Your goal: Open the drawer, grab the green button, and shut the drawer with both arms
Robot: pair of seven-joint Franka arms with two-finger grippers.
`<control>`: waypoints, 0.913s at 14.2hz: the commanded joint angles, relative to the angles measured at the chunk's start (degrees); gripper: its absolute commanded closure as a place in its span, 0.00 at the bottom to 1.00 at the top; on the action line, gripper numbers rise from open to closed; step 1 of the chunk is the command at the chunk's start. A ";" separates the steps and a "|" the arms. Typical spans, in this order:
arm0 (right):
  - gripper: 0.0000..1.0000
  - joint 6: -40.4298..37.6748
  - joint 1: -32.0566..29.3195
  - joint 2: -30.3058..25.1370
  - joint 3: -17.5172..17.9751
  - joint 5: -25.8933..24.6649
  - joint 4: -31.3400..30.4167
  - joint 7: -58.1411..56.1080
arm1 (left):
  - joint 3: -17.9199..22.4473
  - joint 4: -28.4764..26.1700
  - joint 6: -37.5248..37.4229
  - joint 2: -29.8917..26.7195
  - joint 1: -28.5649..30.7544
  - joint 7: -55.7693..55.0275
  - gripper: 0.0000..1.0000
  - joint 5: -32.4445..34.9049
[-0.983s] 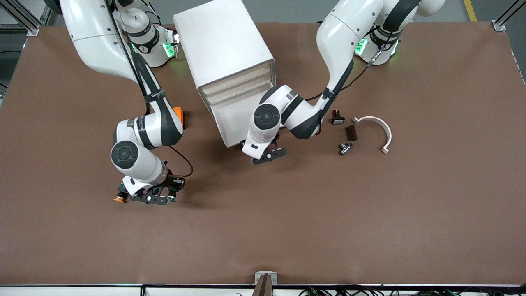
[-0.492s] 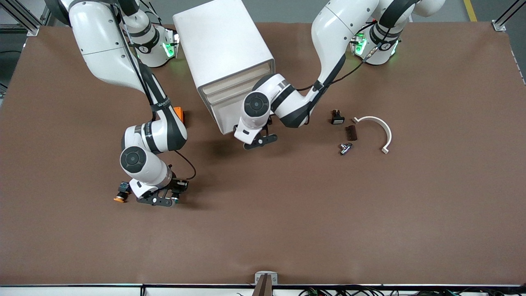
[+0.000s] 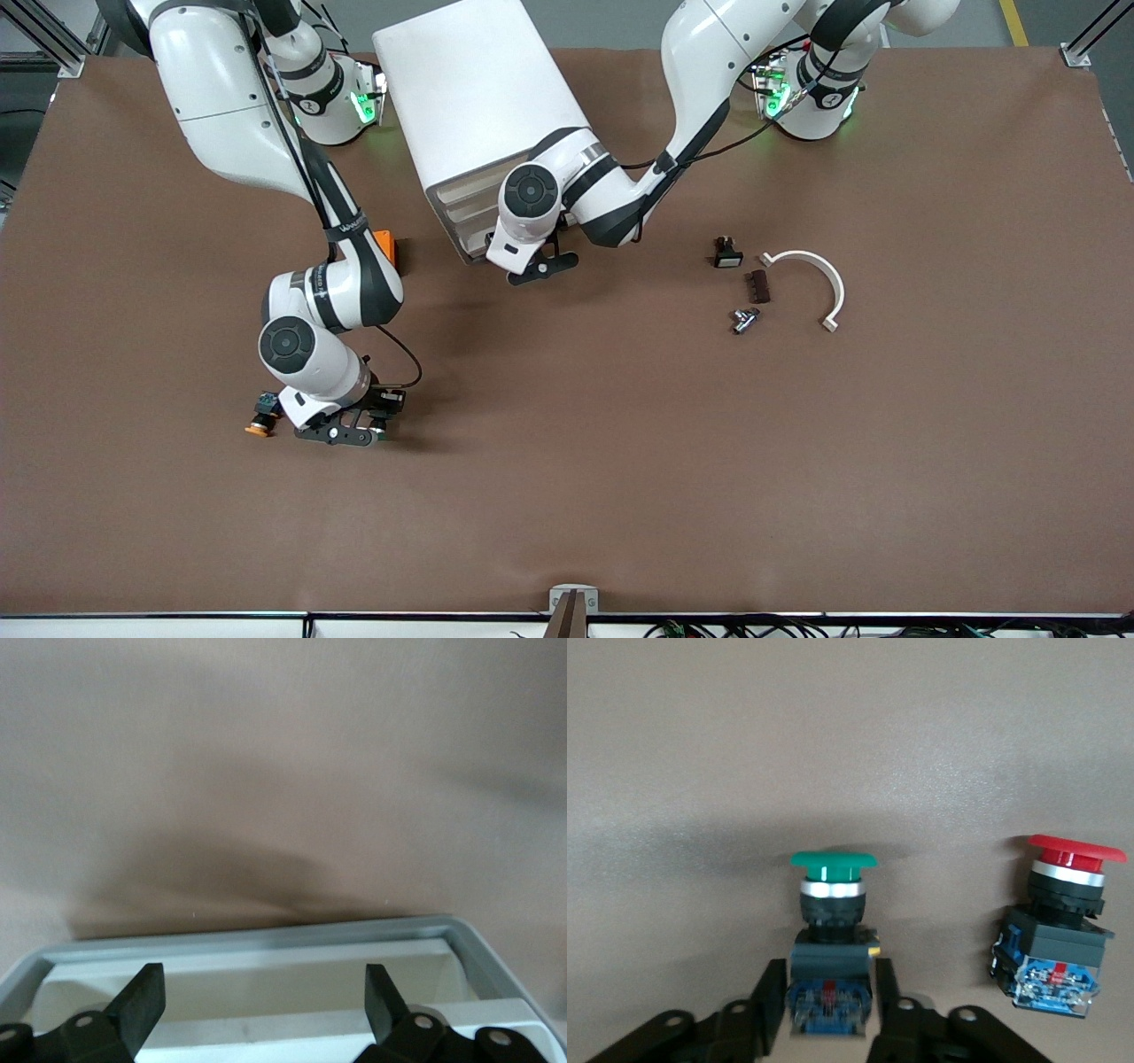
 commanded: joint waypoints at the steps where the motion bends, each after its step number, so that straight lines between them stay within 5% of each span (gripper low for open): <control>1: 0.00 -0.27 -0.53 0.16 0.15 0.66 0.87 -0.32 | -0.33 -1.83 0.10 -0.86 -0.12 -0.44 0.01 -2.59; 6: 0.00 -7.72 -1.75 -0.89 -0.46 -0.30 4.90 -1.46 | -0.42 -2.27 0.10 -0.86 -0.30 0.17 0.01 -3.47; 13: 0.00 -24.24 -7.29 -10.37 -2.48 -0.83 7.38 -13.49 | 0.20 -2.27 0.10 -2.17 0.84 0.26 0.00 -5.67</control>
